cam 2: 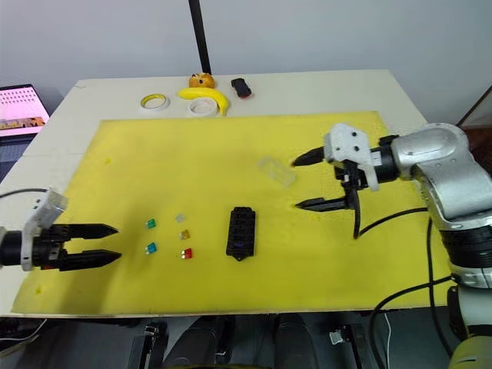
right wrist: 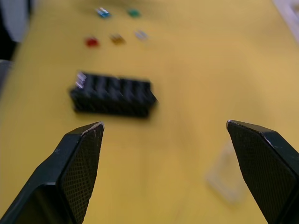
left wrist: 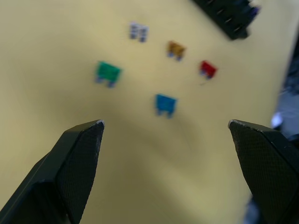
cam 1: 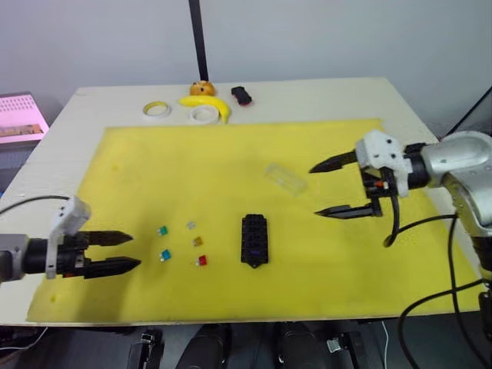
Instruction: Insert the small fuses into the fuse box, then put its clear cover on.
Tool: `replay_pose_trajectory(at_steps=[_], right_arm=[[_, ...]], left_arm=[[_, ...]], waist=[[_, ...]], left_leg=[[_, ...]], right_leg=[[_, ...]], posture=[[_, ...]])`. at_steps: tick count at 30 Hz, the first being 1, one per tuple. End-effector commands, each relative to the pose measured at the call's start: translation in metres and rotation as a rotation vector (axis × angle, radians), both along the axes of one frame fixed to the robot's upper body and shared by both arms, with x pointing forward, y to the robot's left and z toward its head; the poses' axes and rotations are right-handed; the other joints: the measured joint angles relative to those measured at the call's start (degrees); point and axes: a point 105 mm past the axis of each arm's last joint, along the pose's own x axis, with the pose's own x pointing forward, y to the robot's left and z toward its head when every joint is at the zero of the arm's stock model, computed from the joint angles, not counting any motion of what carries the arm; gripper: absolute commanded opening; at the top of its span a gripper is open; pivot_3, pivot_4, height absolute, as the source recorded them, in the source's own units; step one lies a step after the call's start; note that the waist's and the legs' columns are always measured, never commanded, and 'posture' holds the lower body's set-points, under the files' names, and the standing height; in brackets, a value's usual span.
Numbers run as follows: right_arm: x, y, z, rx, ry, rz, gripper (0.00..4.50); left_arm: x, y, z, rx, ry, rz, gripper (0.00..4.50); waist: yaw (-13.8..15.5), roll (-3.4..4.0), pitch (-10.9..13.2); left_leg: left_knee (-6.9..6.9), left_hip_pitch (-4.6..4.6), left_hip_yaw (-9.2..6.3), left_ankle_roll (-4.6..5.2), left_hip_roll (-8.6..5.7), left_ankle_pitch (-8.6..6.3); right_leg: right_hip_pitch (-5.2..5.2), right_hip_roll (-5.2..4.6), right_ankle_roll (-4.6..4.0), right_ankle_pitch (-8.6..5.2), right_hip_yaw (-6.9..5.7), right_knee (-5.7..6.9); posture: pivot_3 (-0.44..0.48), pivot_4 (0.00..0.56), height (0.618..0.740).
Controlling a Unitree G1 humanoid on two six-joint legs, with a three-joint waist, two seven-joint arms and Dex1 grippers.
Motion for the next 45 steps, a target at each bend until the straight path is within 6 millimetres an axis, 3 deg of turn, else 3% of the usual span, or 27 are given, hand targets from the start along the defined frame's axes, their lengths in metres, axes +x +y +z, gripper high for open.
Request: replay_pose_trajectory(at_steps=[1, 7, 14, 20, 41, 44, 45], right_arm=[[-0.019, 0.027, 0.008, 0.013, -0.035, 0.126, 4.44], [-0.035, 0.046, 0.006, 0.015, -0.03, 0.215, 4.44], [-0.039, 0.051, 0.003, 0.008, -0.033, 0.225, 4.44], [-0.038, 0.052, 0.002, 0.002, -0.043, 0.209, 4.44], [-0.033, 0.054, -0.005, -0.017, -0.054, 0.186, 4.44], [-0.033, 0.055, -0.005, -0.018, -0.055, 0.185, 4.5], [-0.033, 0.055, -0.006, -0.02, -0.056, 0.188, 4.5]], left_arm=[[0.005, -0.005, -0.002, -0.088, 0.103, 0.016, 4.5], [0.018, -0.018, -0.008, -0.221, 0.26, 0.05, 4.5], [0.017, -0.032, -0.026, -0.209, 0.36, 0.021, 4.5], [0.011, -0.034, -0.038, -0.181, 0.39, -0.008, 4.5], [-0.004, -0.037, -0.051, -0.165, 0.424, -0.026, 4.5], [-0.003, -0.034, -0.054, -0.152, 0.422, -0.01, 3.63], [-0.003, -0.033, -0.055, -0.151, 0.422, -0.005, 3.13]], waist=[[0.07, 0.0, 0.0], [-0.03, -0.04, -0.01], [-0.16, -0.06, -0.03], [-0.09, -0.04, -0.04], [-0.2, -0.04, -0.05], [-0.26, -0.04, -0.05], [-0.33, -0.04, -0.05]], left_leg=[[0.02, 0.01, 0.0, -0.01, 0.0, 0.0], [0.02, 0.0, 0.0, -0.02, -0.01, 0.01], [0.01, 0.02, 0.0, -0.06, 0.01, 0.04], [0.01, 0.02, 0.03, -0.06, 0.01, 0.04], [-0.02, 0.03, 0.35, 0.03, 0.01, -0.01], [-0.02, 0.03, 0.4, 0.03, 0.02, -0.02], [-0.02, 0.03, 0.41, 0.04, 0.02, -0.02]], right_leg=[[0.02, 0.0, 0.0, 0.0, 0.0, 0.0], [0.01, 0.1, -0.01, 0.02, 0.02, 0.01], [-0.03, 0.1, -0.05, 0.04, 0.1, 0.04], [-0.02, 0.06, -0.05, 0.04, 0.18, 0.02], [-0.19, 0.03, -0.05, 0.05, 0.48, 0.02], [-0.21, 0.03, -0.04, 0.05, 0.52, 0.03], [-0.22, 0.03, -0.04, 0.05, 0.54, 0.03]], posture=[[0.0, 0.15, 0.74], [0.0, 0.15, 0.74], [0.0, 0.15, 0.74], [0.0, 0.15, 0.74], [0.0, 0.15, 0.74], [0.0, 0.15, 0.74], [0.0, 0.15, 0.74]])
